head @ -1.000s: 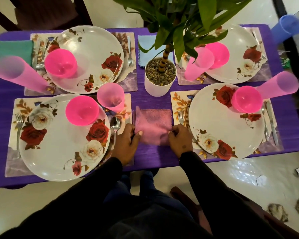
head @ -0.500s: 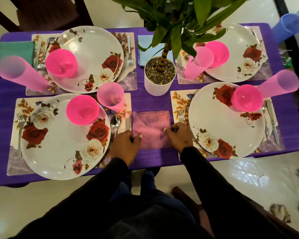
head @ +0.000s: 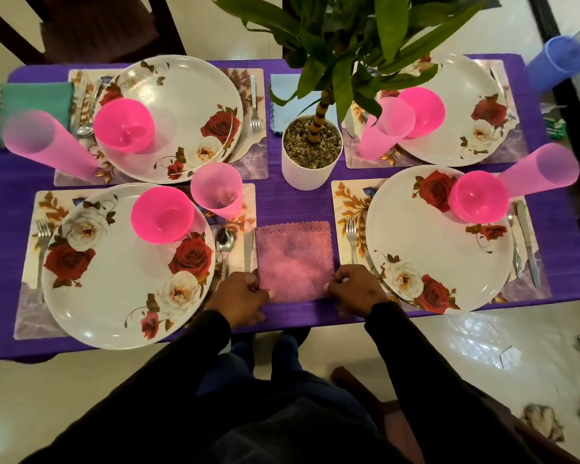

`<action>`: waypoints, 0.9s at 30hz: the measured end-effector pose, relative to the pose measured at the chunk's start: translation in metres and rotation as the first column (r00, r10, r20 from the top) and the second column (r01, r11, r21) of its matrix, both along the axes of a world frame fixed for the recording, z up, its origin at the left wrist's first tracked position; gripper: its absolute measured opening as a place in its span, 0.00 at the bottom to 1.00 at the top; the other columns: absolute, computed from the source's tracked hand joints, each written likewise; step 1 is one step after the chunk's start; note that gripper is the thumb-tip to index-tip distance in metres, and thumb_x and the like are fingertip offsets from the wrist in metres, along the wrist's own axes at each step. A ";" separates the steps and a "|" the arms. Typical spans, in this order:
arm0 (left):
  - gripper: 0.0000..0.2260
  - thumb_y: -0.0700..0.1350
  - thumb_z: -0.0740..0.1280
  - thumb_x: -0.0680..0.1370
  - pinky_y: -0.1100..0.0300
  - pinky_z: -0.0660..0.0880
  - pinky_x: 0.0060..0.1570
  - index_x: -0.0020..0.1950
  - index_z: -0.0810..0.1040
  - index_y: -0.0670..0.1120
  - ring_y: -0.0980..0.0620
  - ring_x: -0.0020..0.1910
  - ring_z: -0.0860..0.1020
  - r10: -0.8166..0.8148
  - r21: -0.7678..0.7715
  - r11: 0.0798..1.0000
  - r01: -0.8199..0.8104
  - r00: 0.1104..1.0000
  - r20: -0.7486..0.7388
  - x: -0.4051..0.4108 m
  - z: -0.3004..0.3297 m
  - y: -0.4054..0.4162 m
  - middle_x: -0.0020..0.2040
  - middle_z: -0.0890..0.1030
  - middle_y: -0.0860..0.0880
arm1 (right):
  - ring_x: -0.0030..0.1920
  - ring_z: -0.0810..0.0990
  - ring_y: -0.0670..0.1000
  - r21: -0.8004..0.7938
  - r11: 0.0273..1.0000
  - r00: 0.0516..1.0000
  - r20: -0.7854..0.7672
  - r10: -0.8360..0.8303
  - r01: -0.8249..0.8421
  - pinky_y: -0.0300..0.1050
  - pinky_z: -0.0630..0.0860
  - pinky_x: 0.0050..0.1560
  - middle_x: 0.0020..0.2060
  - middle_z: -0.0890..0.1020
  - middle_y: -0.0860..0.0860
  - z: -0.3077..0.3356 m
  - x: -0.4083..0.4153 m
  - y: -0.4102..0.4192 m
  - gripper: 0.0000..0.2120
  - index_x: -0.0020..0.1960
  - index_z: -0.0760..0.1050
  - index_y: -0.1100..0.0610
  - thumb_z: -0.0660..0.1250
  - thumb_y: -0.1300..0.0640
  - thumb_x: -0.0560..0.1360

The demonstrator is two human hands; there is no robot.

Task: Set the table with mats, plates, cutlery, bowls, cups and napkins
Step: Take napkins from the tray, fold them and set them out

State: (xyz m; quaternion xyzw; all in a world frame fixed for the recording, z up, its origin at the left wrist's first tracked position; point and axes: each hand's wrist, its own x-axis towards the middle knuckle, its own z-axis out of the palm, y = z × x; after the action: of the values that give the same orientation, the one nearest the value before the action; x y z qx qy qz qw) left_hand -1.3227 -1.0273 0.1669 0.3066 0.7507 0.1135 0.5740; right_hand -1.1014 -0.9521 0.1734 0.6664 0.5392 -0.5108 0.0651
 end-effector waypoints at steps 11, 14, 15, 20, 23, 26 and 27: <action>0.06 0.46 0.73 0.78 0.61 0.76 0.32 0.49 0.81 0.44 0.51 0.30 0.80 0.353 0.048 0.919 -0.391 0.871 0.340 0.009 0.023 -0.009 0.35 0.83 0.44 | 0.37 0.84 0.58 -0.278 0.849 0.803 -0.290 -0.521 0.450 0.52 0.84 0.43 0.40 0.85 0.59 0.028 -0.001 -0.001 0.10 0.52 0.79 0.63 0.75 0.61 0.73; 0.07 0.46 0.74 0.77 0.57 0.75 0.35 0.51 0.83 0.43 0.49 0.31 0.79 0.306 0.114 0.926 -0.359 0.895 0.325 0.006 0.030 -0.006 0.35 0.83 0.41 | 0.37 0.83 0.56 -0.277 0.836 0.765 -0.339 -0.547 0.474 0.52 0.84 0.44 0.38 0.85 0.57 0.033 -0.002 0.000 0.09 0.50 0.81 0.62 0.76 0.61 0.72; 0.07 0.45 0.73 0.78 0.56 0.75 0.34 0.50 0.83 0.41 0.48 0.31 0.79 0.312 0.160 0.914 -0.373 0.898 0.310 0.006 0.032 -0.004 0.35 0.83 0.40 | 0.36 0.83 0.55 -0.263 0.831 0.753 -0.351 -0.556 0.491 0.50 0.84 0.43 0.38 0.84 0.57 0.035 -0.003 0.001 0.09 0.51 0.81 0.62 0.75 0.61 0.72; 0.09 0.45 0.72 0.79 0.60 0.78 0.32 0.45 0.83 0.39 0.48 0.33 0.82 0.342 0.372 0.828 -0.419 0.904 0.257 0.007 0.058 0.019 0.38 0.84 0.42 | 0.41 0.85 0.55 -0.112 0.792 0.668 -0.474 -0.574 0.601 0.52 0.83 0.44 0.45 0.85 0.58 0.053 -0.014 0.014 0.07 0.52 0.81 0.60 0.72 0.58 0.75; 0.08 0.45 0.71 0.79 0.59 0.81 0.34 0.49 0.84 0.40 0.47 0.36 0.85 0.386 0.412 0.768 -0.490 0.868 0.313 0.008 0.075 0.036 0.41 0.86 0.44 | 0.46 0.86 0.56 -0.052 0.741 0.600 -0.550 -0.580 0.669 0.51 0.83 0.46 0.48 0.85 0.55 0.069 -0.023 0.024 0.06 0.53 0.81 0.58 0.71 0.58 0.77; 0.07 0.44 0.71 0.79 0.59 0.82 0.35 0.50 0.83 0.41 0.45 0.38 0.86 0.439 0.413 0.702 -0.581 0.809 0.392 0.009 0.086 0.045 0.41 0.87 0.44 | 0.48 0.86 0.54 0.014 0.691 0.552 -0.614 -0.564 0.722 0.49 0.83 0.46 0.47 0.85 0.52 0.080 -0.029 0.029 0.02 0.49 0.81 0.55 0.70 0.59 0.76; 0.06 0.43 0.71 0.79 0.59 0.82 0.35 0.49 0.83 0.41 0.44 0.38 0.86 0.451 0.413 0.687 -0.599 0.796 0.404 0.009 0.084 0.046 0.41 0.86 0.44 | 0.48 0.86 0.54 0.039 0.677 0.547 -0.624 -0.558 0.735 0.48 0.83 0.47 0.46 0.86 0.51 0.081 -0.030 0.030 0.01 0.47 0.82 0.54 0.71 0.58 0.76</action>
State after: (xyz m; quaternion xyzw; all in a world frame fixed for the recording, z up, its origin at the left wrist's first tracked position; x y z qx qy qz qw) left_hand -1.3139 -0.9815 0.2514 0.2012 0.6615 0.5139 0.5078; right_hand -1.1315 -0.9223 0.2543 0.6373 0.3147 -0.5833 -0.3933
